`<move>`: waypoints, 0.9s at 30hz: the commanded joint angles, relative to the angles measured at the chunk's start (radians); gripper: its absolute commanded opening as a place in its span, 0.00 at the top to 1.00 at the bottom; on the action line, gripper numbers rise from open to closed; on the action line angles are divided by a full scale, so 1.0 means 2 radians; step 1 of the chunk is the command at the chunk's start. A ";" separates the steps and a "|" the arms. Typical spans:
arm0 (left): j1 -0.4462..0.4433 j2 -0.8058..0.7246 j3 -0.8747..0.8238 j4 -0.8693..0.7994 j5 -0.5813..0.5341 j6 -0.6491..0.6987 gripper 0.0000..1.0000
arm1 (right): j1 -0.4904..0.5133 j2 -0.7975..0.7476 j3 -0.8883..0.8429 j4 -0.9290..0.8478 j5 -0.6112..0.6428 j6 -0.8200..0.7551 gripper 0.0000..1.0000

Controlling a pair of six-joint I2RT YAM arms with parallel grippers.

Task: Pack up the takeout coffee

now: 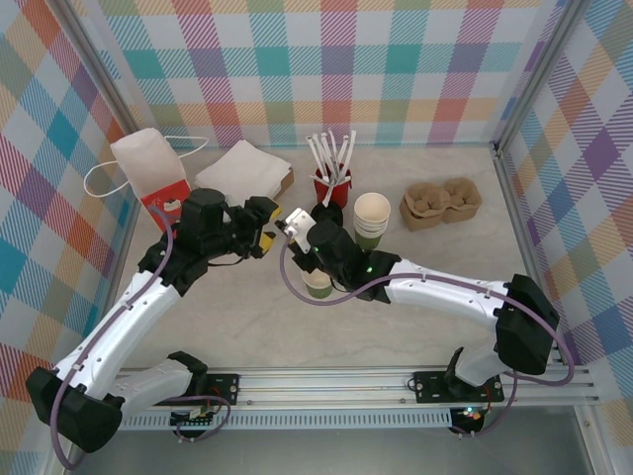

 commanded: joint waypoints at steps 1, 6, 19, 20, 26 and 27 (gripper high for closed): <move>-0.010 0.010 0.000 0.033 0.009 -0.008 0.36 | 0.007 -0.005 0.006 0.022 0.000 -0.012 0.87; -0.016 0.019 -0.005 0.042 0.013 -0.008 0.44 | 0.009 -0.008 0.005 0.028 0.000 -0.007 0.86; -0.018 0.025 -0.008 0.053 0.025 0.023 0.74 | 0.008 -0.033 -0.015 0.024 -0.002 0.006 0.79; -0.017 0.026 -0.007 0.053 0.026 0.026 0.77 | 0.008 -0.035 -0.017 0.021 -0.004 0.008 0.77; -0.017 0.034 -0.004 0.074 0.039 0.060 0.93 | -0.006 -0.053 -0.021 -0.031 -0.066 0.038 0.60; -0.017 0.037 0.000 0.075 0.046 0.075 0.93 | -0.014 -0.060 -0.026 -0.039 -0.090 0.047 0.55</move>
